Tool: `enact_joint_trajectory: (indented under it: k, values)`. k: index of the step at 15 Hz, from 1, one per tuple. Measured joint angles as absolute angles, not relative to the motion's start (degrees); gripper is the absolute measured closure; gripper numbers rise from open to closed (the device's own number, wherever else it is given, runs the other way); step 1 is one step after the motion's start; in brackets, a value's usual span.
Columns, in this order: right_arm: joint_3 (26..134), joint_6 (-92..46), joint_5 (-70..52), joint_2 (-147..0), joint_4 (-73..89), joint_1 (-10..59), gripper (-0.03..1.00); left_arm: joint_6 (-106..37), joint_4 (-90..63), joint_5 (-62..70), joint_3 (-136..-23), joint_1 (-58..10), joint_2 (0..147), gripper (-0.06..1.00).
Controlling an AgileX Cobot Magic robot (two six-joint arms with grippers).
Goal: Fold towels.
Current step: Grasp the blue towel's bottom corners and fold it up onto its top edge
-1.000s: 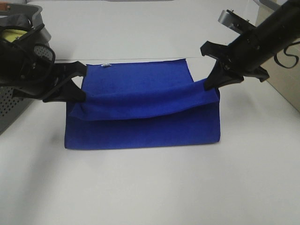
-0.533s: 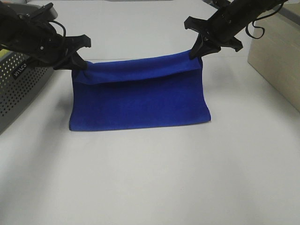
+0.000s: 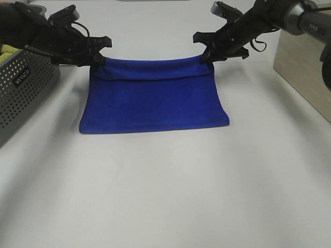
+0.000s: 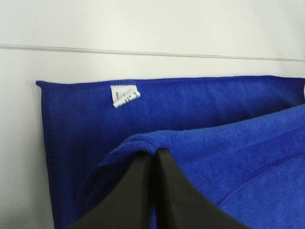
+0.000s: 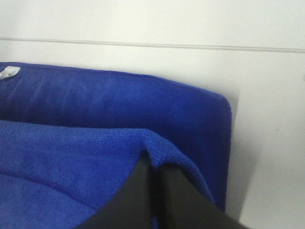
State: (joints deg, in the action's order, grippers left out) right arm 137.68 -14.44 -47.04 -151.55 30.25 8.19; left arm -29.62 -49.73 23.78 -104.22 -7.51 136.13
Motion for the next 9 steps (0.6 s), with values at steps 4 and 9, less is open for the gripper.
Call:
enact_joint_trajectory:
  k: [4,9]
  values:
    - [138.1,-14.6,-42.1,-154.6,30.1,8.2,0.95,-29.7,-49.7,20.8,-107.9,-7.6,140.3,0.89]
    - [138.3,-14.5,-43.6,-154.1,30.1,8.2,0.27,-29.7,-49.6,20.9,-107.9,-7.6,140.7,0.31]
